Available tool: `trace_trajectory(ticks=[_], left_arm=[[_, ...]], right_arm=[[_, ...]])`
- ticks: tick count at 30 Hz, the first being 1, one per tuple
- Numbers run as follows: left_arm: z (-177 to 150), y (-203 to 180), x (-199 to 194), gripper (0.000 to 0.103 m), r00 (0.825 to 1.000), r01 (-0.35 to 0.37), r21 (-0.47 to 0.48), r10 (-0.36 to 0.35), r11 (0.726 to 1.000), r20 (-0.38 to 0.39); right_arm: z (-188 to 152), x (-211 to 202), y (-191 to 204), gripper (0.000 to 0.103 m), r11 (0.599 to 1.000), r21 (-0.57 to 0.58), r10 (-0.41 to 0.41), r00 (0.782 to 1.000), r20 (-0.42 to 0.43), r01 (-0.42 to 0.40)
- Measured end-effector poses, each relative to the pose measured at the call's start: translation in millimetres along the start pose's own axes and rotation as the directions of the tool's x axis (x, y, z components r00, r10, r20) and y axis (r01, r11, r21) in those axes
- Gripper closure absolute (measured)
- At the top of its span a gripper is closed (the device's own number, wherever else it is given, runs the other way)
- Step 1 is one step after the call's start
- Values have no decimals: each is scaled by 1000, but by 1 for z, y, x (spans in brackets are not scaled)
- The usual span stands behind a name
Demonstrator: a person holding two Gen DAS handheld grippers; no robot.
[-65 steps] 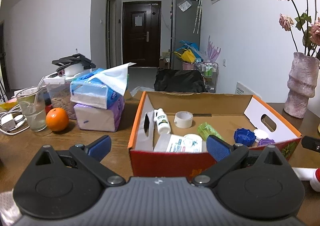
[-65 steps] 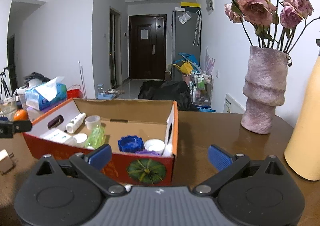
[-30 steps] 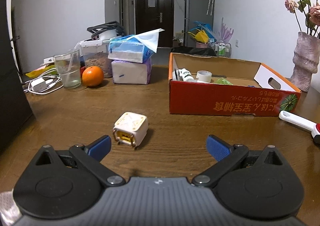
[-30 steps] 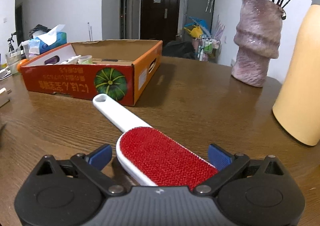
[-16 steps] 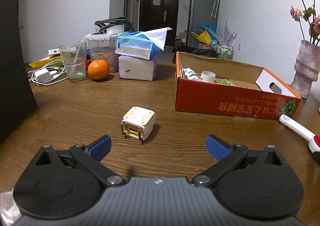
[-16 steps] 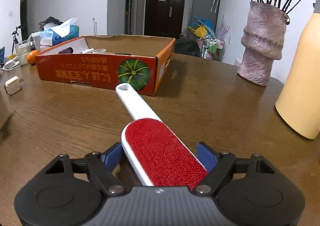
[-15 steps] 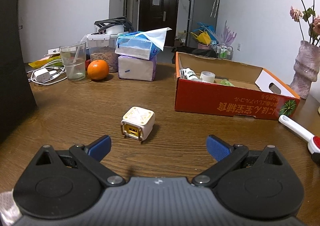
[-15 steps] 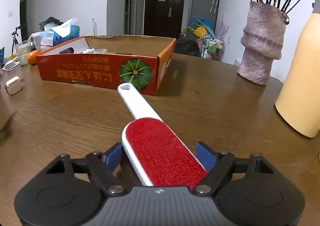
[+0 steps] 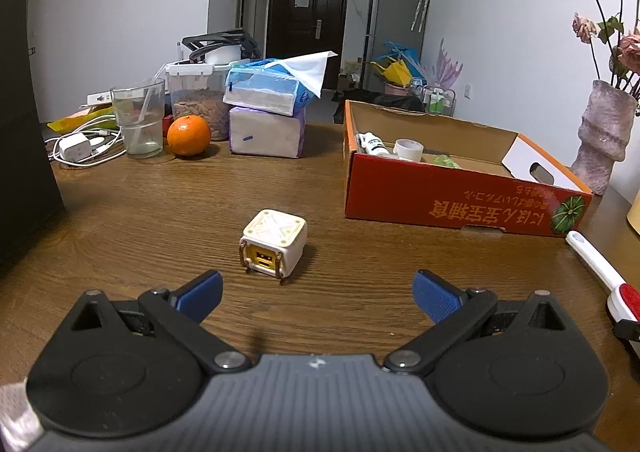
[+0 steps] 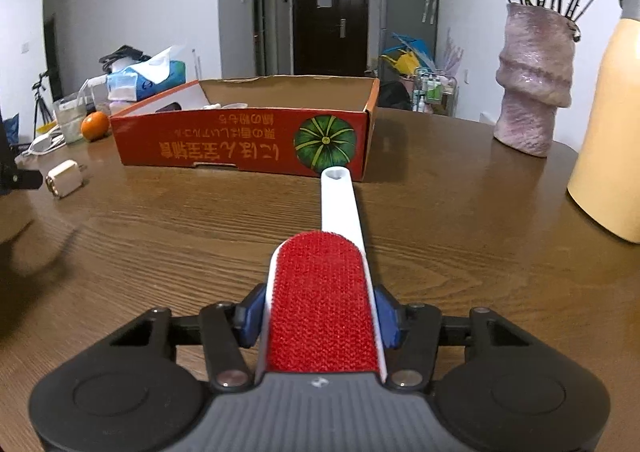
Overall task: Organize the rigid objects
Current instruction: 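Grasp the red lint brush handle with the right gripper while the left approaches the cube charger, then grasp the white-and-yellow cube charger with the left gripper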
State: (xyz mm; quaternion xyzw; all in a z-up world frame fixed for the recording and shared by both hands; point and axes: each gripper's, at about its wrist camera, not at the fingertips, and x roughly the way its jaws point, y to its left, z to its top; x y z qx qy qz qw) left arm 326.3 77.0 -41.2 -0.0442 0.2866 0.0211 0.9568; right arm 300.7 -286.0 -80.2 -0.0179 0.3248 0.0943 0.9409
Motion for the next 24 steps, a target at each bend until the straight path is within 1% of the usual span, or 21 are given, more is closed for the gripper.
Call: trace_trajectory(ticks=[4, 11, 16, 24], left_arm=[[1, 6, 5, 0, 1000, -4, -6, 4, 1000, -8], [5, 16, 21, 0, 999, -17, -7, 17, 1000, -29], [8, 17, 33, 0, 999, -28, 24, 29, 999, -37], [16, 16, 61, 1, 996, -77, 66, 80, 995, -43]], right_arm=[[-3, -5, 5, 49, 999, 34, -17, 1000, 12, 16], [-7, -19, 6, 49, 993, 95, -71, 996, 61, 65], [-8, -21, 2, 49, 985, 134, -119, 991, 68, 109], [-7, -21, -2, 49, 970, 181, -177, 981, 83, 160]])
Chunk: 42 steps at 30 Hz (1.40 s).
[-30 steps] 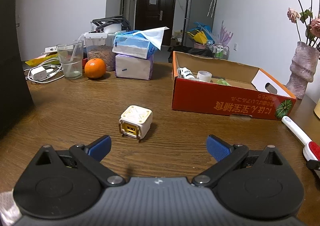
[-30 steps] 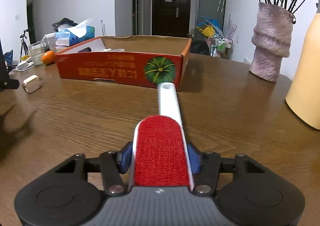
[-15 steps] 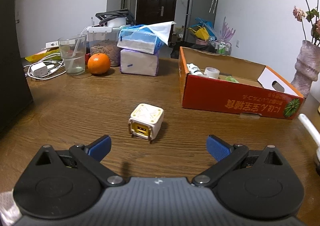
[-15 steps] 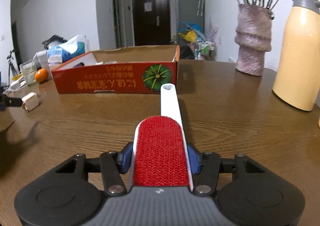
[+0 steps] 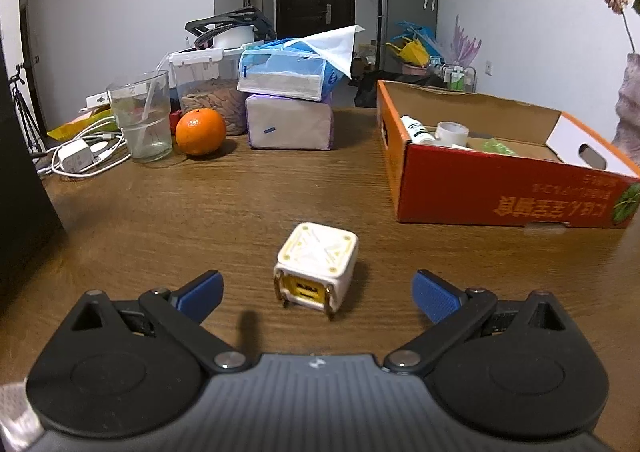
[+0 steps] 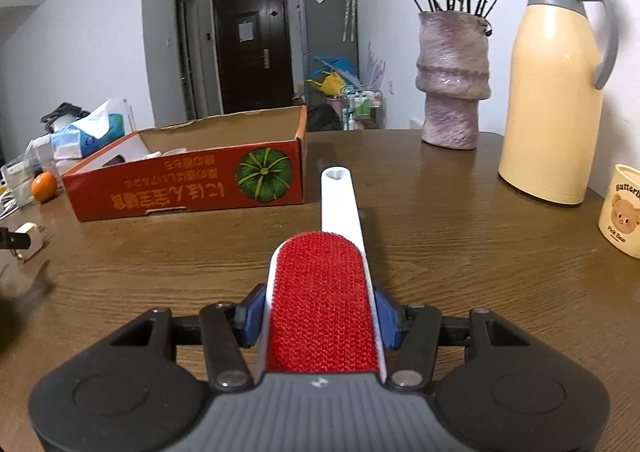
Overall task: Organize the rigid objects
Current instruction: 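Grasp the white-and-yellow cube charger with the left gripper, then carry the cube charger and lint brush over the cardboard box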
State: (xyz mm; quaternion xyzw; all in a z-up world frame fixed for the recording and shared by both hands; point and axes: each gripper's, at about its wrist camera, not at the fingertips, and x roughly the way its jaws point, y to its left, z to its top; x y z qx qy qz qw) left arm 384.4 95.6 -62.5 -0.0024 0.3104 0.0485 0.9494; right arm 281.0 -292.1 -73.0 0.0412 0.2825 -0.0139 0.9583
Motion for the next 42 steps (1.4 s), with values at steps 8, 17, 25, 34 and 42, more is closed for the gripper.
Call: trace_trajectory(ticks=[8, 17, 25, 34, 42], left_arm=[[7, 6, 20, 48, 998, 55, -9, -55, 998, -43], [5, 7, 21, 62, 995, 74, -10, -75, 997, -59], [6, 6, 14, 64, 997, 71, -9, -71, 997, -25], [6, 3, -6, 64, 997, 65, 0, -65, 998, 43], [7, -5, -29, 64, 993, 76, -4, -75, 997, 93]], right_arm=[[0, 2, 3, 49, 1000, 17, -25, 1000, 11, 25], [0, 2, 5, 49, 999, 20, -30, 999, 15, 30], [0, 0, 4, 49, 999, 20, -32, 999, 28, 32], [0, -3, 5, 49, 999, 22, -33, 999, 42, 32], [-1, -6, 5, 49, 999, 25, -28, 998, 57, 26]])
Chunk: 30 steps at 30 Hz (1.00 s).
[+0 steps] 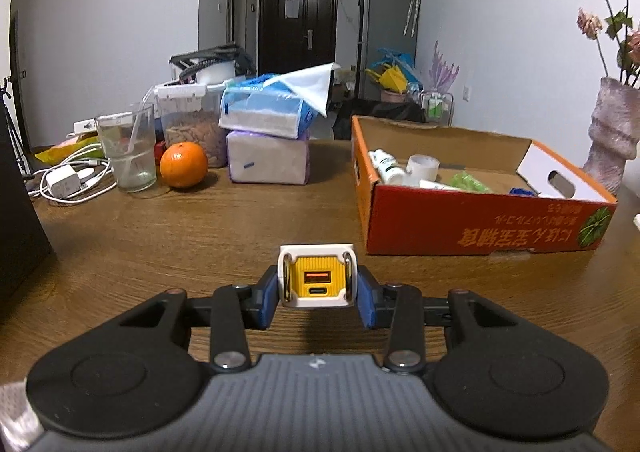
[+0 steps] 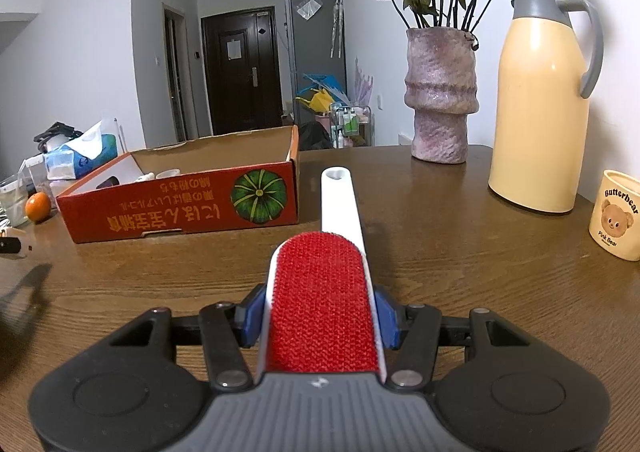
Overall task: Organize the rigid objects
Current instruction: 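Carry the cube charger and lint brush over the cardboard box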
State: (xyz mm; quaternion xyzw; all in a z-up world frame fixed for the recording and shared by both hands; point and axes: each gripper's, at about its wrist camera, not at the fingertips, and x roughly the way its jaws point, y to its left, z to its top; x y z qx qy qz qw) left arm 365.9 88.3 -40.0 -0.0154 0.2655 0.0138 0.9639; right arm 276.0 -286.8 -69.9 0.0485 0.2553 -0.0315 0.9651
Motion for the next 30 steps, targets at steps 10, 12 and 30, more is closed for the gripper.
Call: trace_trajectory(ticks=[10, 12, 30], left_arm=[[3, -26, -33, 64, 996, 61, -7, -61, 998, 65], [5, -32, -38, 64, 994, 76, -8, -76, 997, 77], [27, -79, -48, 64, 984, 126, -22, -122, 992, 132]], right_arm=[[6, -6, 1, 49, 1000, 7, 24, 999, 36, -24], [8, -8, 2, 49, 999, 7, 31, 998, 47, -31], [38, -14, 16, 49, 996, -3, 93, 988, 123, -93]])
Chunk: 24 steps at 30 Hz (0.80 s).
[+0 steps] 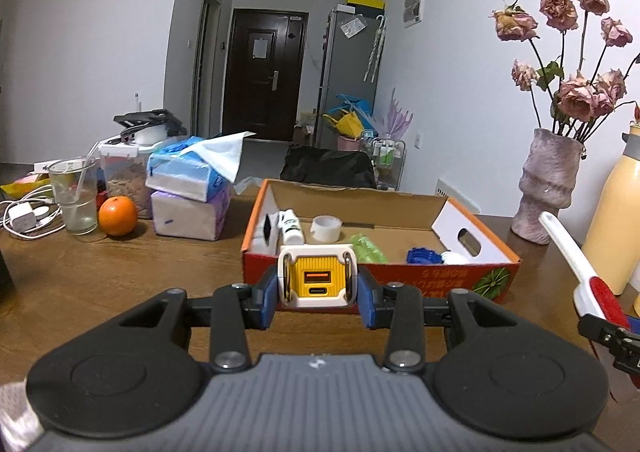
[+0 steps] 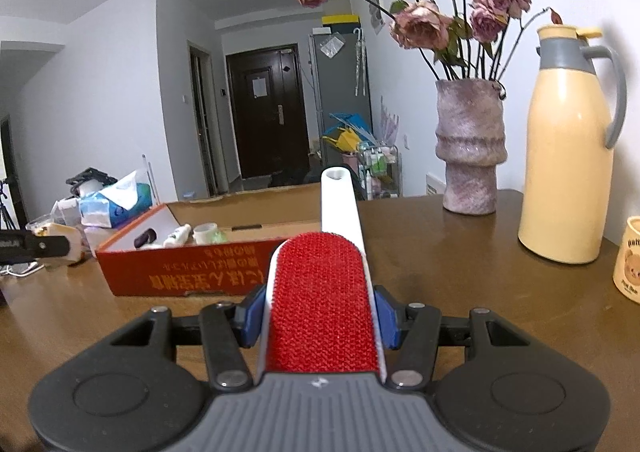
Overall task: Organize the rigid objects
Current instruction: 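Carry the cube charger and lint brush over the cardboard box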
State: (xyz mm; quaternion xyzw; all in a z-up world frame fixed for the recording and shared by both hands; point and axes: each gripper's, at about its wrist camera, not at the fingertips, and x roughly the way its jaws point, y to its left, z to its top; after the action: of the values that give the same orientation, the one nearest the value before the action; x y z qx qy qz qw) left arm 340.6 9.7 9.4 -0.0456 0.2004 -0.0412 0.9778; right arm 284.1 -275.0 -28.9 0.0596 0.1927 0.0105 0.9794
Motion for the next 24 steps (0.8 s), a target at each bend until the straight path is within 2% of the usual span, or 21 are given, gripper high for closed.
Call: trace_trajectory(ticks=[13, 24], left_arm=[[19, -22, 15, 64, 999, 7, -16, -7, 1000, 42], [34, -28, 42, 64, 998, -3, -36, 5, 999, 57]], right_arm=[[29, 24, 23, 49, 999, 6, 47, 997, 66, -48], [43, 58, 42, 49, 997, 5, 70, 994, 88, -71]])
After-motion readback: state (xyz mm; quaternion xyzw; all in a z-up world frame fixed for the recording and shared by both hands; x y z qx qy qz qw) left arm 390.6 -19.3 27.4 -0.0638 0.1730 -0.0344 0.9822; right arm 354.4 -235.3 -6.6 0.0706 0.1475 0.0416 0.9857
